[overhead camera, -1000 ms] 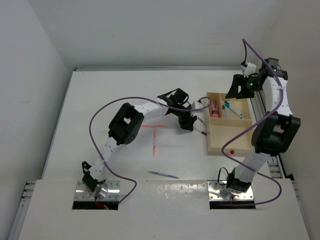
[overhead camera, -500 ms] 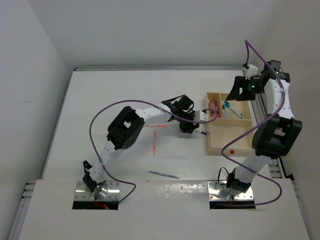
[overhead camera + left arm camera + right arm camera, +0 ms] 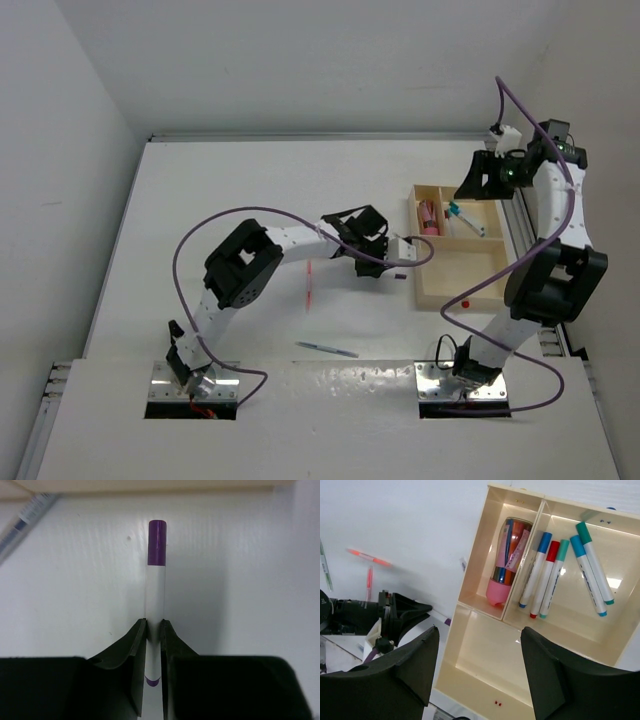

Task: Sort the stationery into containers
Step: Grab a piece of stationery with the left arm, then pass the stationery from the left arm to the right

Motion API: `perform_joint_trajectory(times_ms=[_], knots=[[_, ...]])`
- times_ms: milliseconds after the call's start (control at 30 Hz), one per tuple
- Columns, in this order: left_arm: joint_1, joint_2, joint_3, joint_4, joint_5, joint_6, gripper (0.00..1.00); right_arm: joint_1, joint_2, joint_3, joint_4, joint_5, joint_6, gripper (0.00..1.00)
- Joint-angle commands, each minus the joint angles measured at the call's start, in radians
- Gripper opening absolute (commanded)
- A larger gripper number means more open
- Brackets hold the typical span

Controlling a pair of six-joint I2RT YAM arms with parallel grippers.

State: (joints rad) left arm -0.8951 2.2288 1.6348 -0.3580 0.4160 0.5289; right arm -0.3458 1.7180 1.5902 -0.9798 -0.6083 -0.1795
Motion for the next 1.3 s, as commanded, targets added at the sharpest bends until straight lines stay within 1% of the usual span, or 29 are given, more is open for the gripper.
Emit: perform_joint_trajectory(times_ms=[0, 67, 100, 133, 167, 233, 267, 300, 333, 367, 433, 467, 500, 533, 567, 600, 633, 700, 733, 767, 800, 833, 867, 933, 1033, 1100, 1167, 1233, 1267], knots=[[0.005, -0.041, -0.160, -0.131, -0.037, -0.047, 0.00, -0.005, -0.079, -0.016, -0.010, -0.048, 0.001, 0.66], [0.045, -0.098, -0.232, -0.107, -0.016, -0.087, 0.00, -0.005, -0.112, -0.038, 0.003, -0.076, 0.020, 0.66], [0.045, -0.116, -0.248, -0.101, -0.005, -0.099, 0.00, -0.005, -0.123, -0.048, 0.010, -0.090, 0.029, 0.66], [0.073, -0.135, -0.262, -0.095, 0.010, -0.112, 0.00, -0.005, -0.135, -0.058, 0.018, -0.106, 0.043, 0.66], [0.090, -0.158, -0.274, -0.072, 0.038, -0.125, 0.00, -0.005, -0.149, -0.073, 0.036, -0.145, 0.060, 0.66], [0.145, -0.236, -0.311, -0.020, 0.122, -0.205, 0.00, -0.005, -0.198, -0.133, 0.105, -0.188, 0.135, 0.66], [0.163, -0.286, -0.316, 0.043, 0.154, -0.281, 0.00, -0.001, -0.215, -0.159, 0.166, -0.223, 0.206, 0.66], [0.195, -0.306, -0.319, 0.075, 0.218, -0.323, 0.00, 0.004, -0.250, -0.208, 0.202, -0.237, 0.231, 0.66], [0.211, -0.325, -0.317, 0.146, 0.245, -0.372, 0.00, 0.014, -0.271, -0.229, 0.232, -0.248, 0.253, 0.66], [0.223, -0.349, -0.314, 0.178, 0.271, -0.454, 0.00, 0.018, -0.294, -0.254, 0.272, -0.267, 0.309, 0.66], [0.254, -0.366, -0.293, 0.240, 0.328, -0.518, 0.00, 0.028, -0.356, -0.326, 0.386, -0.287, 0.368, 0.67], [0.265, -0.379, -0.288, 0.313, 0.361, -0.626, 0.00, 0.042, -0.376, -0.372, 0.461, -0.298, 0.429, 0.68], [0.278, -0.386, -0.283, 0.338, 0.378, -0.667, 0.00, 0.053, -0.397, -0.392, 0.496, -0.297, 0.454, 0.69], [0.285, -0.388, -0.270, 0.425, 0.388, -0.709, 0.00, 0.079, -0.432, -0.407, 0.525, -0.295, 0.477, 0.70], [0.289, -0.394, -0.268, 0.460, 0.415, -0.784, 0.00, 0.091, -0.446, -0.441, 0.590, -0.295, 0.527, 0.70], [0.298, -0.397, -0.267, 0.535, 0.431, -0.822, 0.00, 0.109, -0.458, -0.458, 0.622, -0.288, 0.550, 0.72], [0.303, -0.405, -0.276, 0.577, 0.443, -0.912, 0.00, 0.145, -0.477, -0.472, 0.651, -0.277, 0.593, 0.72], [0.318, -0.409, -0.289, 0.677, 0.477, -1.015, 0.00, 0.189, -0.482, -0.496, 0.711, -0.233, 0.621, 0.73], [0.323, -0.413, -0.300, 0.802, 0.487, -1.077, 0.00, 0.232, -0.476, -0.496, 0.724, -0.216, 0.632, 0.73], [0.331, -0.413, -0.318, 0.861, 0.501, -1.189, 0.00, 0.252, -0.460, -0.493, 0.739, -0.208, 0.653, 0.73], [0.334, -0.413, -0.328, 0.908, 0.506, -1.236, 0.00, 0.273, -0.449, -0.490, 0.744, -0.187, 0.664, 0.73], [0.335, -0.411, -0.337, 1.007, 0.512, -1.285, 0.00, 0.307, -0.442, -0.487, 0.748, -0.179, 0.684, 0.73], [0.340, -0.411, -0.346, 1.045, 0.517, -1.346, 0.00, 0.323, -0.422, -0.483, 0.766, -0.171, 0.695, 0.73], [0.340, -0.409, -0.351, 1.120, 0.521, -1.394, 0.00, 0.375, -0.396, -0.470, 0.786, -0.142, 0.718, 0.73], [0.344, -0.417, -0.362, 1.166, 0.517, -1.457, 0.00, 0.419, -0.371, -0.443, 0.799, -0.113, 0.742, 0.72], [0.344, -0.423, -0.371, 1.183, 0.515, -1.471, 0.00, 0.448, -0.350, -0.432, 0.808, -0.099, 0.753, 0.70], [0.344, -0.428, -0.377, 1.199, 0.511, -1.485, 0.00, 0.474, -0.331, -0.418, 0.817, -0.070, 0.761, 0.62], [0.343, -0.432, -0.383, 1.209, 0.511, -1.497, 0.00, 0.487, -0.318, -0.408, 0.837, -0.058, 0.770, 0.51], [0.343, -0.432, -0.386, 1.212, 0.512, -1.500, 0.00, 0.495, -0.307, -0.403, 0.836, -0.051, 0.772, 0.36]])
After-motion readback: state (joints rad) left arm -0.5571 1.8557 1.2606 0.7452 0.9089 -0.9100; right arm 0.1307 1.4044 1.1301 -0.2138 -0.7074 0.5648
